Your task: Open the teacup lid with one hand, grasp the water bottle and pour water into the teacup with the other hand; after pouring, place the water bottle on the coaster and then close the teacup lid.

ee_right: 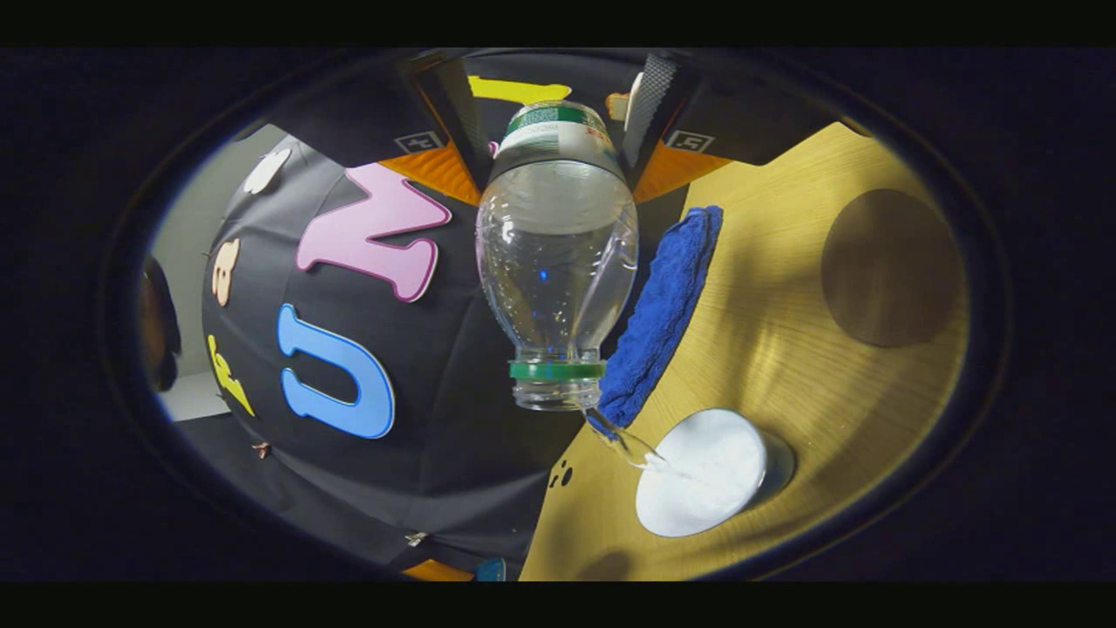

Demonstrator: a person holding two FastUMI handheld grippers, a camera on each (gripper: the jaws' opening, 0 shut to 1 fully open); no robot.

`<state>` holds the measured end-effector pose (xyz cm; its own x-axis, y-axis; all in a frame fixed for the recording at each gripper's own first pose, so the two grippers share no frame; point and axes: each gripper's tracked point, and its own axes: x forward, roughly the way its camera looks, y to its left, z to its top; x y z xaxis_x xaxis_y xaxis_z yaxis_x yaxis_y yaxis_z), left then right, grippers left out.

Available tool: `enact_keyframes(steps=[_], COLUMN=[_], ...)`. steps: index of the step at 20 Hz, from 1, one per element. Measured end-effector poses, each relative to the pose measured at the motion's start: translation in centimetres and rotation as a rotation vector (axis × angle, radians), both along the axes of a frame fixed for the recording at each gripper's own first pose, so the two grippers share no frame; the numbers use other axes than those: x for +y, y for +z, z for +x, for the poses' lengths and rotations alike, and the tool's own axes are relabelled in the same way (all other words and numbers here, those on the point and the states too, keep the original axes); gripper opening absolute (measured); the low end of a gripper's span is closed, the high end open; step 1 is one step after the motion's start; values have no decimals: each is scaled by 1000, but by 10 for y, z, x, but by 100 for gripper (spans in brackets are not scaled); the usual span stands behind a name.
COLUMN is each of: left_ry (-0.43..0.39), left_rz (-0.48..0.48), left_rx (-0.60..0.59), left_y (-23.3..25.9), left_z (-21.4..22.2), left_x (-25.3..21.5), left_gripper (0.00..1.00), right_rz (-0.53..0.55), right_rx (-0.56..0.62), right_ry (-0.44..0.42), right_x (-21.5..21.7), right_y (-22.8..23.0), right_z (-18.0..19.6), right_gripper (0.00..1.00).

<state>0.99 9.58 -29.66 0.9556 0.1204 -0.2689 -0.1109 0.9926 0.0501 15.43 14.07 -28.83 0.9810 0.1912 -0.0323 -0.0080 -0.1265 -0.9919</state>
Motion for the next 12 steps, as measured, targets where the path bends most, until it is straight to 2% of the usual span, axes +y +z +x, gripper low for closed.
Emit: enact_keyframes(steps=[7,12], left_ry=[-2,-15], left_rz=[-11,-14], left_rx=[1,-1], left_y=[-3,-4], left_z=[1,1], left_x=[1,-2], left_gripper=[31,31], right_rz=[-82,-130], right_rx=[-67,-126], right_ry=[86,116], right_x=[9,12], right_y=[8,18], right_z=[3,4], right_gripper=[76,76])
